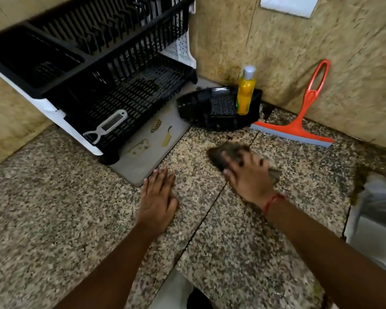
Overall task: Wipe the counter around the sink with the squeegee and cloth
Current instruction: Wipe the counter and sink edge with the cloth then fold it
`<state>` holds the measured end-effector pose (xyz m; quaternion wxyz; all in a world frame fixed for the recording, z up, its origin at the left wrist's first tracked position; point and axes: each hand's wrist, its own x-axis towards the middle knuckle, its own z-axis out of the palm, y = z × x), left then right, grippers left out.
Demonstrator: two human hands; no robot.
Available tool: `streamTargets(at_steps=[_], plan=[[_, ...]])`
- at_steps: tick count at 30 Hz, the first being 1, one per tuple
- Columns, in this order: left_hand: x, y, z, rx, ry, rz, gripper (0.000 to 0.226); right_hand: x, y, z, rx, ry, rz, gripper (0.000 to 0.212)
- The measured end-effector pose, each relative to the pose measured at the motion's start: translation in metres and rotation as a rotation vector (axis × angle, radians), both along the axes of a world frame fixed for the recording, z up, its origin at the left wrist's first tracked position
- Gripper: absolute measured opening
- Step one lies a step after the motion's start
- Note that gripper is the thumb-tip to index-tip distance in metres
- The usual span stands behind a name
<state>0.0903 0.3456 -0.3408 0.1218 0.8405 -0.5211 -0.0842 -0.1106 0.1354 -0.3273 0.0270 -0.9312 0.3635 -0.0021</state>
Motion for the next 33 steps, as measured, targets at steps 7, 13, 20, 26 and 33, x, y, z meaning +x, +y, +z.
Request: streamTargets(at_steps=[7,13,20,26,33], plan=[[-0.023,0.010,0.016,-0.060,-0.020,0.070,0.061,-0.017,0.124,0.003,0.213,-0.048,0.385,0.053],[-0.063,0.027,0.016,-0.046,0.053,-0.025,0.054,-0.064,0.009,0.002,0.133,-0.064,-0.303,0.069],[-0.080,0.031,0.008,0.006,0.046,0.053,0.069,-0.069,0.169,0.001,0.216,-0.089,0.305,0.055],[-0.083,0.025,0.004,0.139,-0.079,0.014,0.075,-0.089,0.046,-0.001,0.126,-0.056,-0.334,0.063],[-0.075,0.027,0.003,0.127,-0.016,-0.004,0.076,-0.126,0.161,-0.009,0.135,-0.019,0.165,0.056]])
